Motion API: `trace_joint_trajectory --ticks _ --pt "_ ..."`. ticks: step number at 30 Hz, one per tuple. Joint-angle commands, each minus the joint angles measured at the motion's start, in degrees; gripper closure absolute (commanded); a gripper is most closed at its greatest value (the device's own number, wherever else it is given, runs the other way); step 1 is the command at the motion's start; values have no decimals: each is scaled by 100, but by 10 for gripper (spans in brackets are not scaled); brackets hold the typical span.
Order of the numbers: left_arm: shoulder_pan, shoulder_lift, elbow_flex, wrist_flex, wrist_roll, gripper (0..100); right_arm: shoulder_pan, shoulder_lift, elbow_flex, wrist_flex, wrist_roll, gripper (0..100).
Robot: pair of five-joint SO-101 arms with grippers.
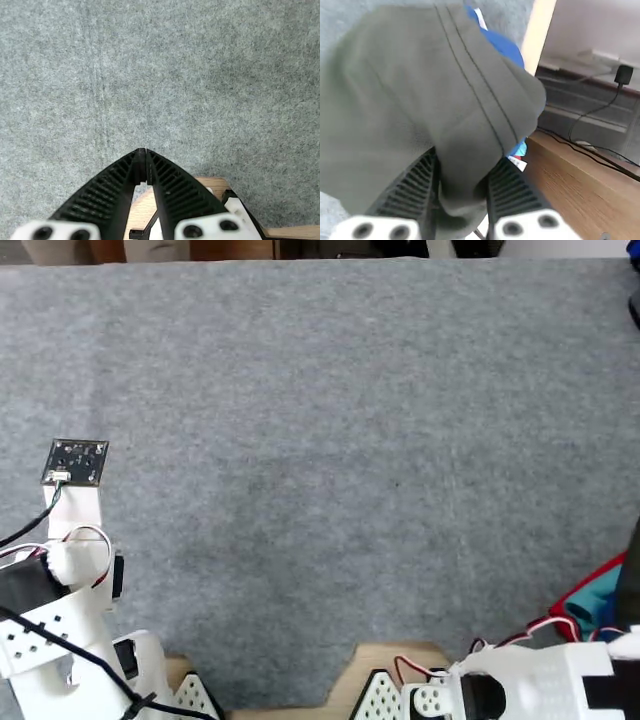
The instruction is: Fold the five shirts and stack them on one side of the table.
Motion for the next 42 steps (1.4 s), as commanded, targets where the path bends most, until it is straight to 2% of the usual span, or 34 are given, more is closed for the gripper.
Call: trace_joint_trajectory --ticks 1,5,10,13,16,23,27,29,35,42 --pt "53 -48 18 -132 26 981 180 -418 400 -141 369 991" --pt "53 -48 18 -149 26 981 180 -418 936 -141 659 990" --pt "53 -48 18 -149 26 981 136 -409 1112 -149 668 989" --pt "53 -48 18 -149 26 981 136 -409 1147 -281 809 956" --pt "53 -48 18 -149 26 981 163 -409 1147 -352 870 869" --pt "53 -48 18 -149 26 980 110 -453 1297 -220 1046 585" --pt "53 -48 18 -149 26 980 -119 -470 1042 132 1029 544" --pt "53 -48 18 -149 26 980 -356 -470 699 413 1020 544" --pt "53 -48 18 -149 26 980 -1253 -1059 22 404 791 544" --pt "53 -48 -26 -185 185 981 -3073 -2554 -330 387 176 545"
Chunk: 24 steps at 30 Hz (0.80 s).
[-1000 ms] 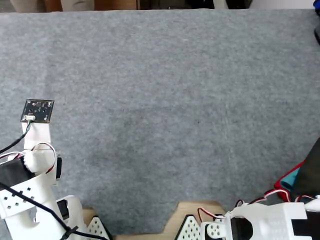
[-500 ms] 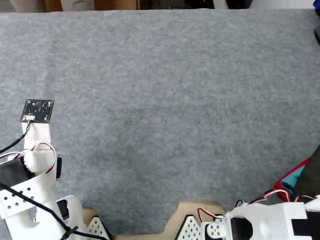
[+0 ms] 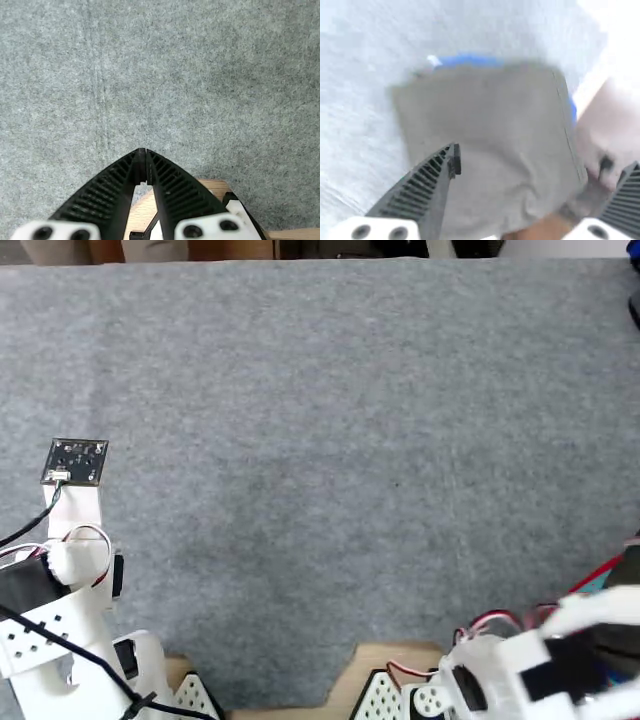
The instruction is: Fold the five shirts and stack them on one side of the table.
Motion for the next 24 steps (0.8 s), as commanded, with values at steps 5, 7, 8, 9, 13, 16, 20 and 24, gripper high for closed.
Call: trace_joint_trajectory --ticks 5,7,8,9,13,16,20,24 --pt "44 -48 -18 -765 1002 981 -2809 -1719 -356 9 -738 625" --pt "44 -48 -9 -1099 1204 981 -3582 -1771 -356 -97 -1037 709" --pt "44 -48 0 -1284 1284 980 -3934 -1771 -356 -149 -1187 756" --pt "44 -48 26 -1468 1354 980 -4242 -1754 -338 -211 -1336 806" --pt "44 -66 413 -2321 1451 980 -5174 -1648 4 -607 -1881 995" --pt "35 -101 941 -2927 1442 979 -5543 -1613 470 -800 -1925 987" --pt "18 -101 1688 -3604 1468 979 -5622 -1666 1358 -1125 -1653 993" --pt "9 -101 2277 -4158 1468 979 -5604 -2097 2448 -1670 -967 993"
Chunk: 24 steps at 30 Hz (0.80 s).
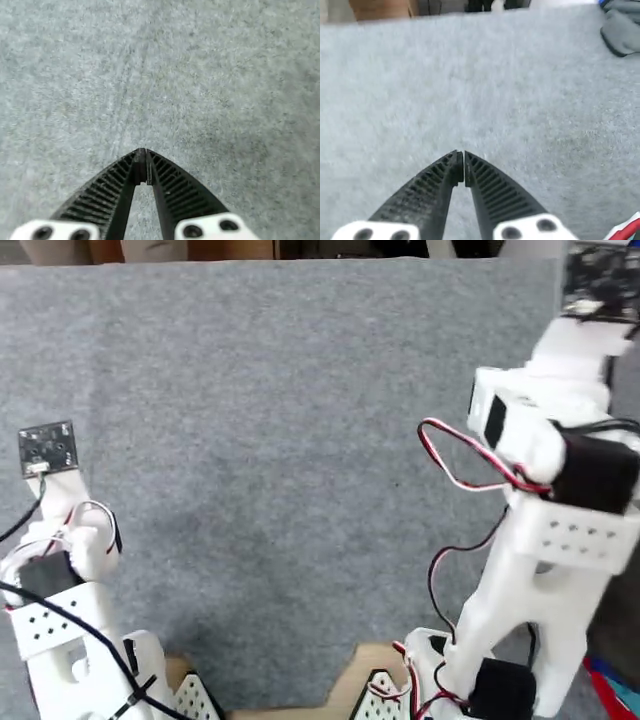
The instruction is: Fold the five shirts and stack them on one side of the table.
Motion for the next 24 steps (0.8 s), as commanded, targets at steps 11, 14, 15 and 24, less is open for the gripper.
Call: trace_joint_trajectory --ticks 11,14,15,24 --pt "44 -84 1240 -1371 26 979 -101 -3468 5833 -2884 844 993" --pt "35 -84 1284 -1512 26 978 -119 -4207 7187 -3578 844 993" --pt "35 -84 1284 -1521 26 978 -127 -4426 7574 -3763 844 993" --pt "53 -84 1626 -1538 800 918 -136 -5622 9147 -4035 826 992"
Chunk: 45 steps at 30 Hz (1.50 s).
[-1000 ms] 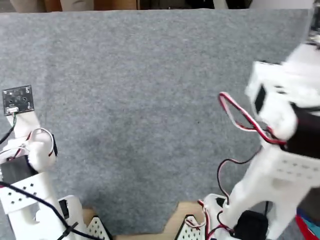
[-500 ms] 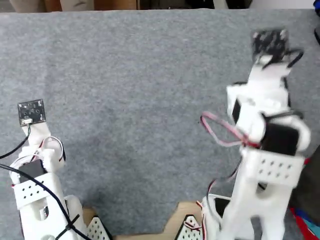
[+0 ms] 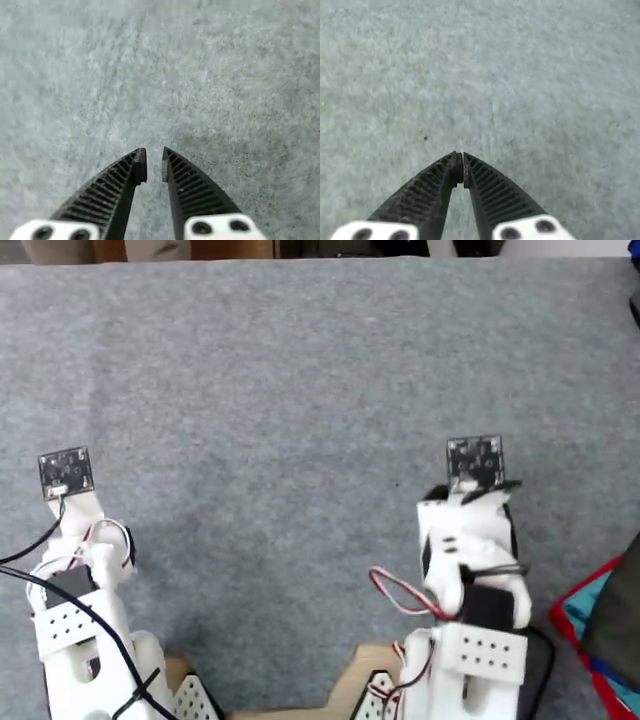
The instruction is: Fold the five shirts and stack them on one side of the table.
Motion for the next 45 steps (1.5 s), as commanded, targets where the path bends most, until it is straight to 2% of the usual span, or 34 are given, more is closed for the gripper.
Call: trace_joint_trajectory --ticks 1,8,10,19,32,45 --pt "53 -84 141 -88 501 918 -119 -321 356 -141 35 992" --pt "44 -84 475 -88 976 926 -119 -576 980 -141 18 992" --pt "44 -84 475 -79 967 981 -119 -681 1112 -141 9 992" --pt "44 -84 738 -88 932 980 -84 -1613 1859 -132 0 992" --pt "44 -84 782 -44 967 979 -119 -2440 1842 1530 0 992" --pt "9 -84 914 -35 941 979 -92 -2466 1833 1618 0 992"
